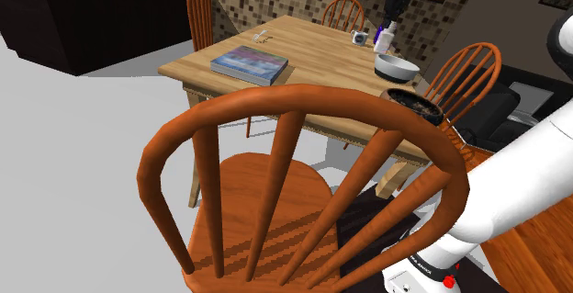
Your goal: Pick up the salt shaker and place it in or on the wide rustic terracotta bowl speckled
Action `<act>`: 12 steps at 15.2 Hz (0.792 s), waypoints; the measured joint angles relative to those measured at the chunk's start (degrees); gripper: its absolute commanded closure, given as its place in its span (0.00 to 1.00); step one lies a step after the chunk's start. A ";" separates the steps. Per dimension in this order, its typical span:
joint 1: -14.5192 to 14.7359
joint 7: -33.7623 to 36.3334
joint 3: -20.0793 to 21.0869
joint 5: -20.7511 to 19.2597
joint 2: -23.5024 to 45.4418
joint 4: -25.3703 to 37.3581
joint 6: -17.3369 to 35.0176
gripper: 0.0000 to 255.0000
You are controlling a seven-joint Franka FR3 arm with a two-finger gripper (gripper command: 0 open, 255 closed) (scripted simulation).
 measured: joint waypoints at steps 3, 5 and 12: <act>-0.46 -0.88 -0.28 -0.97 -5.63 -4.25 -1.29 1.00; -0.67 -1.25 -0.35 -1.48 -8.57 -6.08 -2.32 1.00; -2.15 -4.33 -1.53 -4.22 -21.13 -13.99 -6.64 1.00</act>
